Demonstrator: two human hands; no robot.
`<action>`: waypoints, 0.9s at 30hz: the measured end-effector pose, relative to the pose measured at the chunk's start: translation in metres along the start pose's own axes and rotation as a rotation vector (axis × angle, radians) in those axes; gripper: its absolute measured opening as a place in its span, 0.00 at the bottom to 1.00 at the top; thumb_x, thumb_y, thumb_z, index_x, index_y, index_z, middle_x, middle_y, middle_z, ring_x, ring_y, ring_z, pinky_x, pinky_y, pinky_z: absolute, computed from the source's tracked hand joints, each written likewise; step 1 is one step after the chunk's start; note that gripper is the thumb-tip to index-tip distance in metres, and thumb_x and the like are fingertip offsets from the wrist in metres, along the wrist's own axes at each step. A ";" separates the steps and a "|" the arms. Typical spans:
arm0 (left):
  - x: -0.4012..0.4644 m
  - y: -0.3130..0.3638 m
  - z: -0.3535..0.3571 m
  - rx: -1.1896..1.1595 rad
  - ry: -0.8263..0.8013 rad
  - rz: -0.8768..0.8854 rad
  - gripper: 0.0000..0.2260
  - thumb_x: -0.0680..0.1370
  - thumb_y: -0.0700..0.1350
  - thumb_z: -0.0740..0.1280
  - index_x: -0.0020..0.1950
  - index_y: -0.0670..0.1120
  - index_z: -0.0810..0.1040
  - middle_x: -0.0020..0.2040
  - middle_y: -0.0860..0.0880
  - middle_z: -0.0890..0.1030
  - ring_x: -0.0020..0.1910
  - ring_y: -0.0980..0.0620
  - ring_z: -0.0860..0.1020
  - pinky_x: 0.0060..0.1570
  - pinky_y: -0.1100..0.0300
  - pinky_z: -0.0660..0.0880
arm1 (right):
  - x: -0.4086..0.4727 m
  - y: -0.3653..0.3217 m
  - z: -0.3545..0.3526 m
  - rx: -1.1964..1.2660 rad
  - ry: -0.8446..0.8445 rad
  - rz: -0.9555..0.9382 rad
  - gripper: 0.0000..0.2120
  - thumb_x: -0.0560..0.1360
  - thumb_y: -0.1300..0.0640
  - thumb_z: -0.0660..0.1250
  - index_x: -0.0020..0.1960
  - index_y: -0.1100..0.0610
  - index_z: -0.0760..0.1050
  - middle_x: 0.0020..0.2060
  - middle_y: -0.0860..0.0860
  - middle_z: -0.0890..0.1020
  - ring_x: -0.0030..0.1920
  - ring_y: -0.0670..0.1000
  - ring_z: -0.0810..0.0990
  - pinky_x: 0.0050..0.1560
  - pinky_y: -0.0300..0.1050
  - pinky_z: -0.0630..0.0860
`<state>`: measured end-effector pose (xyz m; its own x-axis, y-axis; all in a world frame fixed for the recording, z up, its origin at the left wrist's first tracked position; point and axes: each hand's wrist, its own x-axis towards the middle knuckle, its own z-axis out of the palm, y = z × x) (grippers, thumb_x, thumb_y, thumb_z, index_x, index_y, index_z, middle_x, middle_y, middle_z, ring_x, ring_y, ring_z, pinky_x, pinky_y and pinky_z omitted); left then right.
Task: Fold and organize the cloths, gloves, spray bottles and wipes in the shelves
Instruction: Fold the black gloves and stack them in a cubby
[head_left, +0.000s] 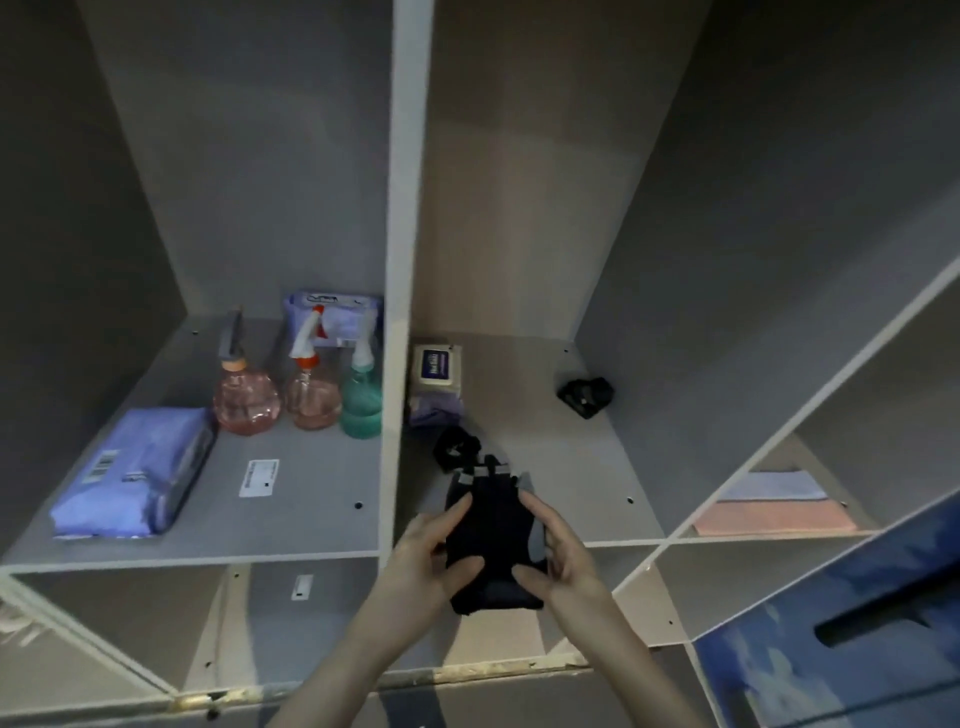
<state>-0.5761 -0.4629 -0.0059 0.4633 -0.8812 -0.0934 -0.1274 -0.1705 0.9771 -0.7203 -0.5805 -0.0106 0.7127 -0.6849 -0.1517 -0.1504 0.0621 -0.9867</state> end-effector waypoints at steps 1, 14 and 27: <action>0.006 0.001 0.010 0.016 0.012 0.003 0.26 0.77 0.40 0.69 0.70 0.58 0.66 0.59 0.54 0.72 0.57 0.59 0.75 0.63 0.60 0.72 | 0.007 0.003 -0.015 -0.007 0.003 -0.010 0.34 0.71 0.75 0.63 0.68 0.43 0.70 0.67 0.49 0.74 0.67 0.49 0.73 0.67 0.53 0.72; 0.108 -0.037 0.084 0.625 -0.055 -0.077 0.26 0.80 0.49 0.62 0.76 0.57 0.58 0.77 0.52 0.59 0.74 0.52 0.62 0.71 0.57 0.61 | 0.113 0.062 -0.148 -0.226 -0.018 0.196 0.37 0.73 0.77 0.60 0.74 0.48 0.60 0.73 0.50 0.64 0.72 0.49 0.64 0.67 0.39 0.67; 0.128 -0.089 0.075 1.102 -0.375 -0.321 0.22 0.83 0.52 0.52 0.76 0.63 0.53 0.79 0.56 0.41 0.78 0.47 0.39 0.73 0.38 0.48 | 0.113 0.117 -0.134 -1.522 -0.217 -0.258 0.20 0.80 0.45 0.48 0.67 0.45 0.71 0.68 0.48 0.75 0.69 0.55 0.72 0.68 0.58 0.68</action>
<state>-0.5709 -0.5937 -0.1190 0.3513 -0.7716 -0.5303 -0.8171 -0.5292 0.2287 -0.7492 -0.7481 -0.1349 0.8892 -0.4382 -0.1313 -0.4443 -0.8956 -0.0203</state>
